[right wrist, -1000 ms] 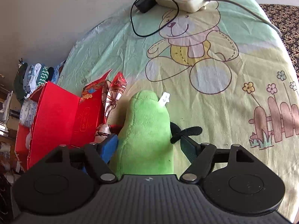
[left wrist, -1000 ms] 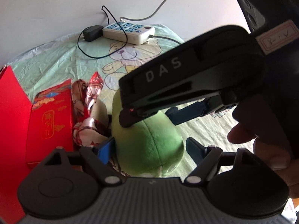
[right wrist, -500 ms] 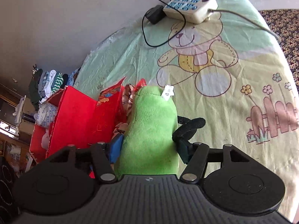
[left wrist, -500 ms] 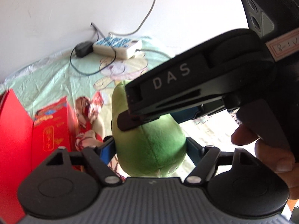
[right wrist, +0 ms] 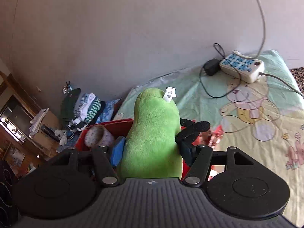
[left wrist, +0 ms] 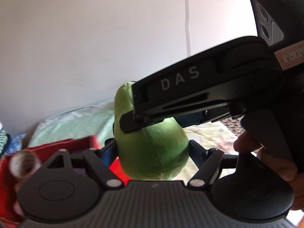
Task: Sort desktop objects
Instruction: 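Lift the green plush and lower it into the red box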
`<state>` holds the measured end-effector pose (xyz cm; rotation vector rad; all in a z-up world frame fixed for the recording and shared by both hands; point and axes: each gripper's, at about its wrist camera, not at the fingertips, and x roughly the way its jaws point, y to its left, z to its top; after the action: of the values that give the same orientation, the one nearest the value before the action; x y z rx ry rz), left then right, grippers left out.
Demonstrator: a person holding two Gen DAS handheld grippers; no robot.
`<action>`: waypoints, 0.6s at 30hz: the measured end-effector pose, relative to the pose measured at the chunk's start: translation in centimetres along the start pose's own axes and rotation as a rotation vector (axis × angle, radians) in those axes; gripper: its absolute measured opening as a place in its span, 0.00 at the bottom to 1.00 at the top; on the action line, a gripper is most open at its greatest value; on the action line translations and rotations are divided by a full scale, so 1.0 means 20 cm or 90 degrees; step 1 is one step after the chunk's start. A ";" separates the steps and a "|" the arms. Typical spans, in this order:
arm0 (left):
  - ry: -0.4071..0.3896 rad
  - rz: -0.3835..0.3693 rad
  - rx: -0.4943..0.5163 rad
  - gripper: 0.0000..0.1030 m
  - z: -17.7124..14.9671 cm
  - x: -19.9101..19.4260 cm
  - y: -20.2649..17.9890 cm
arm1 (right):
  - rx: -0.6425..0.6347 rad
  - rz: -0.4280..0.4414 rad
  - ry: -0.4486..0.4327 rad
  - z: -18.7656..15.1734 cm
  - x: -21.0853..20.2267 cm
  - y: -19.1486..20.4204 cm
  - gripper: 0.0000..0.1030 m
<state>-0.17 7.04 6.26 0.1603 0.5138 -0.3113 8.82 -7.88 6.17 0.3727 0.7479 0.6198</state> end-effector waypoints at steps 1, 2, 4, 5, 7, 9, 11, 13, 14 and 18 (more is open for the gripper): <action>0.000 0.012 -0.004 0.75 -0.01 -0.03 0.06 | -0.008 0.009 0.002 0.00 0.04 0.06 0.62; 0.001 0.022 -0.008 0.75 -0.02 -0.05 0.12 | -0.016 0.018 0.005 0.00 0.09 0.13 0.62; 0.008 0.040 -0.020 0.75 -0.06 -0.10 0.25 | -0.025 0.028 0.017 0.00 0.19 0.24 0.62; 0.012 0.047 -0.025 0.76 -0.07 -0.11 0.31 | -0.029 0.033 0.024 0.00 0.25 0.30 0.62; 0.021 0.057 -0.035 0.76 -0.10 -0.12 0.41 | -0.033 0.040 0.038 -0.02 0.34 0.39 0.62; 0.030 0.060 -0.044 0.76 -0.11 -0.09 0.51 | -0.033 0.045 0.051 -0.03 0.42 0.46 0.62; 0.037 0.059 -0.052 0.76 -0.14 -0.09 0.59 | -0.030 0.043 0.064 -0.05 0.48 0.52 0.62; 0.046 0.053 -0.058 0.76 -0.16 -0.07 0.65 | -0.025 0.039 0.074 -0.06 0.54 0.56 0.62; 0.050 0.048 -0.061 0.76 -0.17 -0.07 0.68 | -0.022 0.035 0.079 -0.08 0.56 0.58 0.62; 0.066 0.024 -0.069 0.77 -0.22 -0.06 0.77 | -0.007 0.013 0.092 -0.12 0.63 0.62 0.62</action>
<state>2.00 22.78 4.24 0.0811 0.6282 -0.2384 9.57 9.85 4.52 0.3285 0.8796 0.6749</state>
